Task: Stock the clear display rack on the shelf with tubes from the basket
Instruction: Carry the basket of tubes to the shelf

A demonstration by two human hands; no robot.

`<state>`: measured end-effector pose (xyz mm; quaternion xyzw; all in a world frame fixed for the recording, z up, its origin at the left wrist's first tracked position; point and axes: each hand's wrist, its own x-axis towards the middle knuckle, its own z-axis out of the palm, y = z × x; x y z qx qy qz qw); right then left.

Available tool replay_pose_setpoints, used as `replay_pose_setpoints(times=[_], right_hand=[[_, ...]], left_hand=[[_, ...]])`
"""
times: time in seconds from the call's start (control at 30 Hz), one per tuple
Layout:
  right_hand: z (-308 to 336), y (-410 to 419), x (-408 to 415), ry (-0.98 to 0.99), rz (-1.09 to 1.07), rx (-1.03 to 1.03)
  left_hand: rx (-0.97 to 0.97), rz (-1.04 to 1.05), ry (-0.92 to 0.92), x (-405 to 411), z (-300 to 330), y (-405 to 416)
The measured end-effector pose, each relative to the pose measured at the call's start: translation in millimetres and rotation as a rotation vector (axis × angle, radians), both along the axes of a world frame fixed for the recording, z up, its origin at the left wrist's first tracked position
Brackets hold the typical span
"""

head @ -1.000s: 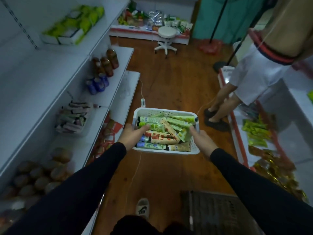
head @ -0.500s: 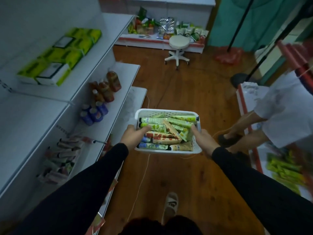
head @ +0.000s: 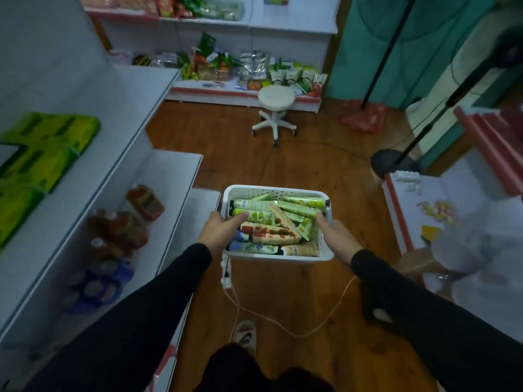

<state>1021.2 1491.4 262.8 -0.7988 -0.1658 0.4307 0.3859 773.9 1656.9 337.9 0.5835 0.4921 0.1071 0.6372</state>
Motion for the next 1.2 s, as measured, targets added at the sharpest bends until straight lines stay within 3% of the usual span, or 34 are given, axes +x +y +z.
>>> replay_pose_setpoints(times=[0.3,0.73,0.87,1.0,1.2], right_hand=[[17.7,132.4,131.3,-0.020,-0.026,0.015],[47.0,344.3,375.3,-0.033,0.107,-0.006],[4.7,403.3,459.2,-0.002,0.109,-0.010],[38.2,467.9,495.3,-0.044,0.081,-0.005],[19.8,562.3,578.7,-0.049,0.011,-0.020]], left_hand=[[-0.016,-0.037,-0.013,151.5,19.4,136.8],[-0.004,0.124,-0.005,379.9,37.3,314.5],[0.025,0.061,-0.019,441.8,41.6,374.7],[0.042,-0.013,-0.004,502.3,31.1,446.9],[0.057,-0.070,0.013,587.2,34.9,557.0]])
